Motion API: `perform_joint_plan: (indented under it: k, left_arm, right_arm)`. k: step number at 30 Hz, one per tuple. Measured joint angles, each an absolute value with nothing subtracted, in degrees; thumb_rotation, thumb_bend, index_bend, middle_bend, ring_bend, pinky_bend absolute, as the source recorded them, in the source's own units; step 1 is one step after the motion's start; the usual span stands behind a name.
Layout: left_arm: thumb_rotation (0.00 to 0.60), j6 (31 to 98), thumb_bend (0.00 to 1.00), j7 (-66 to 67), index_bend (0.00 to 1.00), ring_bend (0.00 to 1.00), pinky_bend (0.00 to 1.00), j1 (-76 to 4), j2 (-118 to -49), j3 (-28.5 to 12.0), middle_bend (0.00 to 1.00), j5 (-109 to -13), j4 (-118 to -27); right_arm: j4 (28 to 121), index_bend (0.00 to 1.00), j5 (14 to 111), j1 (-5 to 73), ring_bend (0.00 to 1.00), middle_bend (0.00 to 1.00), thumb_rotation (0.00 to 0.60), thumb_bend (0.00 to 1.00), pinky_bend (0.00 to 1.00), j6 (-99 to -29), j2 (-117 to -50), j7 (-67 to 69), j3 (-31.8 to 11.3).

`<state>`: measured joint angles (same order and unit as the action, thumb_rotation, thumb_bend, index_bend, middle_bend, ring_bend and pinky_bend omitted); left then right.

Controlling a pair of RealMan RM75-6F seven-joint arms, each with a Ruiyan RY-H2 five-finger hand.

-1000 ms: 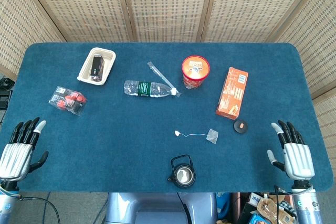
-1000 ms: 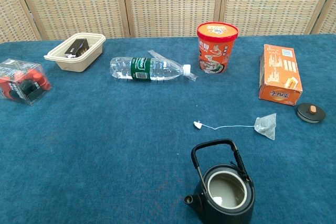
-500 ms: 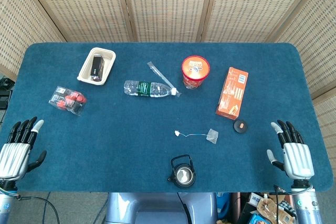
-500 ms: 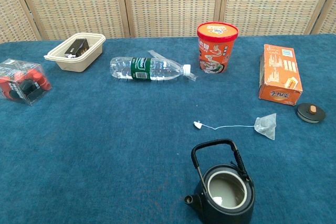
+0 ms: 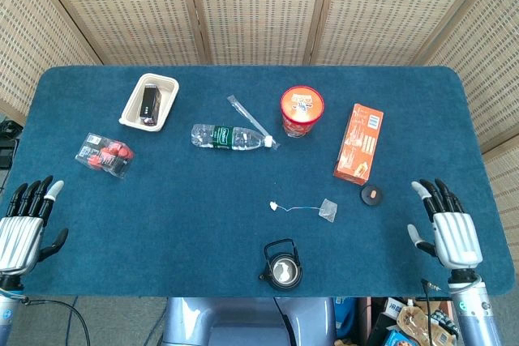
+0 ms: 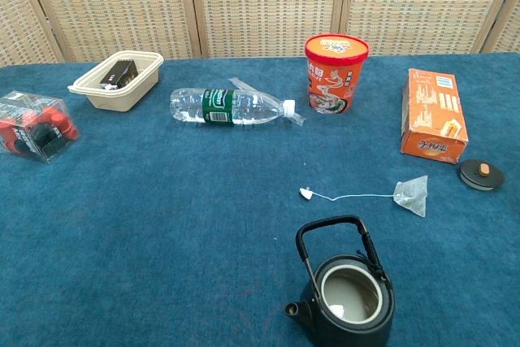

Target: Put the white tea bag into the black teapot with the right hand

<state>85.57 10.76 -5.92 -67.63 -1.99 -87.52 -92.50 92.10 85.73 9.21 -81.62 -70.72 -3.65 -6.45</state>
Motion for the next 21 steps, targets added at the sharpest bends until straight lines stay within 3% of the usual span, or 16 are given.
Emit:
perform_joint_plan:
  k: [8,14,21]
  left_arm:
    - [0.6,85.44,0.37,11.97,0.03,0.0,0.0,-6.42,-66.87,-2.49,0.0,-87.47,-93.32]
    - [0.6,84.98,0.37,13.47,0.03,0.0,0.0,-6.88,-65.86,-2.94,0.0,-86.93,-94.39]
    - [0.6,83.96,0.37,15.26,0.03,0.0,0.0,-7.95,-65.08,-3.61,0.0,-86.45,-95.7]
  right_arm:
    - [94.16,0.13,87.07,15.9,0.47,0.53,0.6,0.51,0.6,-73.05,-65.89,2.8,-8.3]
    - [94.21,0.13,88.44,21.99,0.75,0.75,0.6,0.67,0.88,-66.25,-63.56,8.51,-9.8]
    - [93.36,0.13,91.29,32.14,0.89,0.87,0.6,0.82,1.0,-52.66,-60.87,16.62,-10.02]
